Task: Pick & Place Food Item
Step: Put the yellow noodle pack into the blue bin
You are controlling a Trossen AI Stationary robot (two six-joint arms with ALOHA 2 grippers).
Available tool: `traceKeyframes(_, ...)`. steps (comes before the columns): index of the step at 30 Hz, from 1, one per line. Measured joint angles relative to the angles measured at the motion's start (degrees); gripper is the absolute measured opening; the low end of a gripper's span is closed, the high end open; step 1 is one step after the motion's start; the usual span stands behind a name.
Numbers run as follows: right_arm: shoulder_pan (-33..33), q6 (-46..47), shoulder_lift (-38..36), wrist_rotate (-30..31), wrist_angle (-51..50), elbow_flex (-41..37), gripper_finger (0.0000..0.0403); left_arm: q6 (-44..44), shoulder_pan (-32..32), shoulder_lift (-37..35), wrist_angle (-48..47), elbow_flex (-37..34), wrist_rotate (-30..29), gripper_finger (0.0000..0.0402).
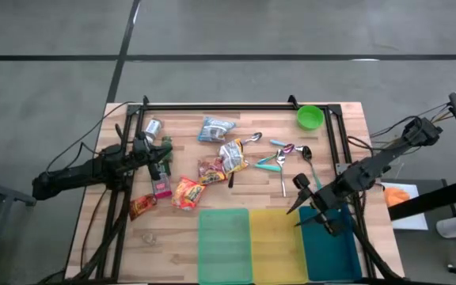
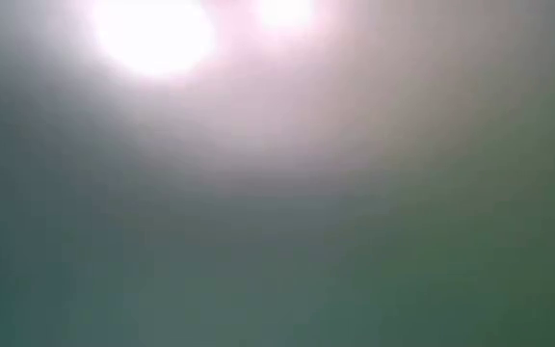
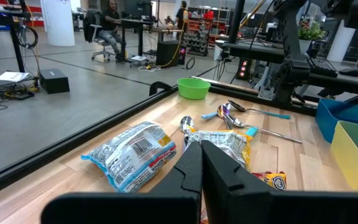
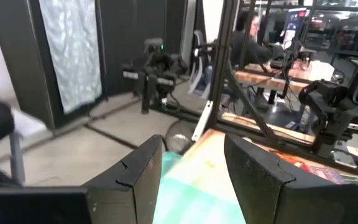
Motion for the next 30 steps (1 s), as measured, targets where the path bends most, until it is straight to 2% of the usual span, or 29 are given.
traceKeyframes(4,-2.06,4.10,2.05,4.59,-0.55,1.90,0.0171,-0.01,0.00,0.00,0.00,0.00,0.02,0.0000)
traceKeyframes(6,-4.61,4.13,2.07,6.22,-4.46,3.44,0.0171,0.00,0.00,0.02,0.00,0.00,0.00,0.0000)
traceKeyframes(8,-7.33,5.52,2.08,6.27,-9.28,4.81,0.0171,0.00,0.00,0.00,0.00,0.00,0.00,0.0000)
traceKeyframes(11,-8.86,12.86,2.12,6.14,-12.90,5.15,0.0171,-0.01,0.00,0.00,0.00,0.00,0.01,0.0000)
traceKeyframes(17,-8.84,13.75,2.80,6.65,-16.36,4.16,0.0171,-0.01,0.00,0.00,0.00,0.00,0.02,0.0000)
traceKeyframes(25,-9.48,22.53,7.10,25.48,-16.37,3.85,0.0171,0.00,0.00,0.00,0.00,0.00,0.00,0.0000)
traceKeyframes(30,-12.73,27.00,12.39,26.88,-16.12,4.40,0.0171,-0.02,0.00,0.00,0.00,0.00,0.02,0.0000)
